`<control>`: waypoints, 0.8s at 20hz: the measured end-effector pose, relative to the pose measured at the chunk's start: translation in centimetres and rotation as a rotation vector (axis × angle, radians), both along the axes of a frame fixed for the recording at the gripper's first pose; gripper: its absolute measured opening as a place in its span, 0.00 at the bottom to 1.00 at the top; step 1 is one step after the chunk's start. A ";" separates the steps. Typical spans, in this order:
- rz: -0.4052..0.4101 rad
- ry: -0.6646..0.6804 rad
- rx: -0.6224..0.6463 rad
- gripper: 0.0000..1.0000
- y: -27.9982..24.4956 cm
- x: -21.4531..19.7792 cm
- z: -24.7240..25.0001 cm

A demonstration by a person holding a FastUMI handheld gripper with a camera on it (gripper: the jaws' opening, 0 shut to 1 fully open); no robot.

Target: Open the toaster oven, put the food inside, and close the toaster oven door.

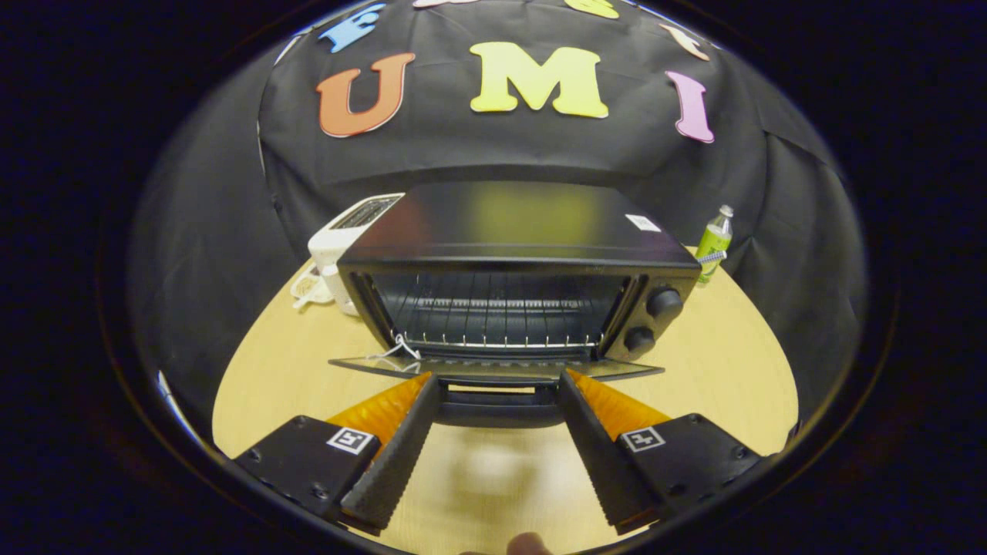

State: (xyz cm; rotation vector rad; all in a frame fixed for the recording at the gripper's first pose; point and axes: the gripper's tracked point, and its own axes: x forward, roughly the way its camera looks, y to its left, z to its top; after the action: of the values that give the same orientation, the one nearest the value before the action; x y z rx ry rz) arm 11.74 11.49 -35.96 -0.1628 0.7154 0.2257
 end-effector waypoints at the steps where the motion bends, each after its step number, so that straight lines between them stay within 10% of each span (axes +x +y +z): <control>1: -0.002 0.021 0.004 1.00 -0.3 -0.8 -0.9; 11: -0.002 0.118 0.071 1.00 -2.0 -4.4 -2.2; 16: 0.131 0.189 0.208 1.00 -0.1 -7.9 2.8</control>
State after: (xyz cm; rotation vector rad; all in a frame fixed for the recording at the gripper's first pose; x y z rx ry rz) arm 3.81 11.35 -33.13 0.0110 0.8647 0.4430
